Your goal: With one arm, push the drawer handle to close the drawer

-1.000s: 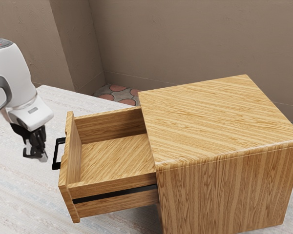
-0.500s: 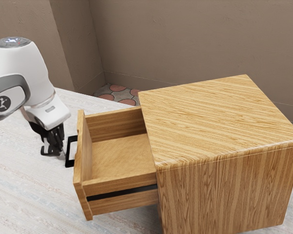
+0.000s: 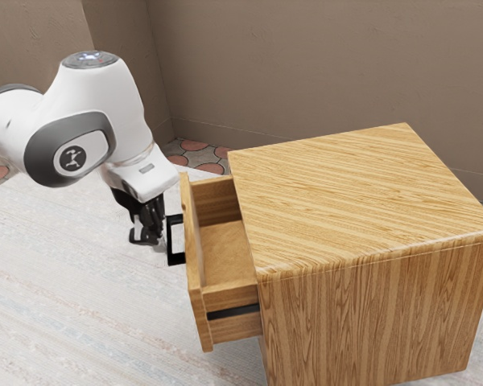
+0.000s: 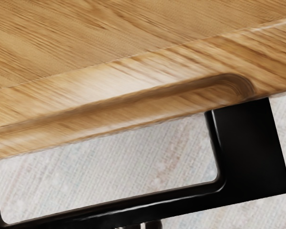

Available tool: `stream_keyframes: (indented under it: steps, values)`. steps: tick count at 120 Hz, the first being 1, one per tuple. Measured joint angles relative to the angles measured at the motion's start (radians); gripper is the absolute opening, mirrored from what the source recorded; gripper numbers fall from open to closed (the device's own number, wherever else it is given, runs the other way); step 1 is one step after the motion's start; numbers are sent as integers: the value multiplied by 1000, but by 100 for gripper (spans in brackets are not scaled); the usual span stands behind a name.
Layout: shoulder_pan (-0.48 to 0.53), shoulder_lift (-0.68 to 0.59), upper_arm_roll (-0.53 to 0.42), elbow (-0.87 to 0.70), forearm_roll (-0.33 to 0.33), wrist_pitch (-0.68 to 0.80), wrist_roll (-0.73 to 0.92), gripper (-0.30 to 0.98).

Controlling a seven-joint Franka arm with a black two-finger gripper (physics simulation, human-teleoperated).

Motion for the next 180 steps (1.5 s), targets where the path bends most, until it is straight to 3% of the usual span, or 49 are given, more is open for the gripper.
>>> stream_keyframes:
  steps: [104, 109, 117, 136, 162, 180]
  values:
    - [20, 256, -101, 226, -9, 81, -36, -7]
    - [24, 262, -101, 228, -8, 82, -36, -11]
    - [34, 242, -113, 221, -12, 81, -36, -9]
    - [38, 46, -131, 145, -33, 36, -52, -9]
    - [56, -174, -63, 63, -46, -145, -124, 34]
    - [69, -224, -29, 46, -47, -231, -188, 51]
